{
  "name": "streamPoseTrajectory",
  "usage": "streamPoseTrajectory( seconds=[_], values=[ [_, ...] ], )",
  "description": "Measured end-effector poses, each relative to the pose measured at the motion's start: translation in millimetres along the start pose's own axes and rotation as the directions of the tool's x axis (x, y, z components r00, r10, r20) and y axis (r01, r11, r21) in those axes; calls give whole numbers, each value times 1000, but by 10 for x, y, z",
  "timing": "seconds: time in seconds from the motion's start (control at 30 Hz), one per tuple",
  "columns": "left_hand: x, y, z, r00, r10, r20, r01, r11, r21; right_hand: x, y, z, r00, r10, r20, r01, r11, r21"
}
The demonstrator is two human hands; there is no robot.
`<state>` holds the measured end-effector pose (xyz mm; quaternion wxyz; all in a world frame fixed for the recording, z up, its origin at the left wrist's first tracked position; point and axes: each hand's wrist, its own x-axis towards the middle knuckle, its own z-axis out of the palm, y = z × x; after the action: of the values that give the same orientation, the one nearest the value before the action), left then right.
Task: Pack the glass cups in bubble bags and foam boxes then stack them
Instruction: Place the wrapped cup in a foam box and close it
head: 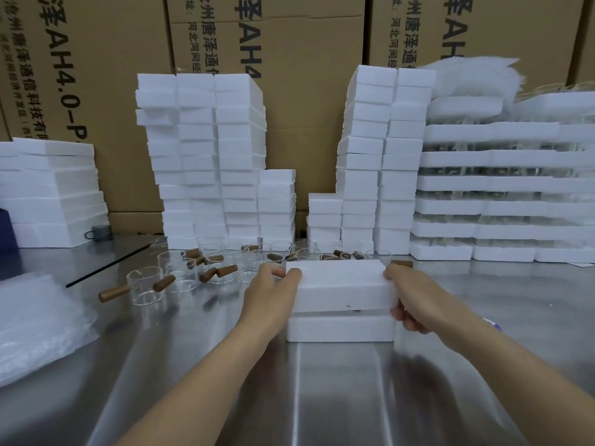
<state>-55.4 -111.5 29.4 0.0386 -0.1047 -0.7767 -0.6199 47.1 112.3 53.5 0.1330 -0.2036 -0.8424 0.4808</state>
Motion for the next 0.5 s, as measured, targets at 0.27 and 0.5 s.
streamPoseTrajectory(
  seconds=[0.27,0.5],
  values=[
    [-19,-24,3,997,-60,57,62,998,-20,-10,76,-34,981,-186,-51,172,965,-197],
    [-116,-23,84,996,-81,24,83,992,-94,47,314,122,968,-238,-84,242,970,32]
  ],
)
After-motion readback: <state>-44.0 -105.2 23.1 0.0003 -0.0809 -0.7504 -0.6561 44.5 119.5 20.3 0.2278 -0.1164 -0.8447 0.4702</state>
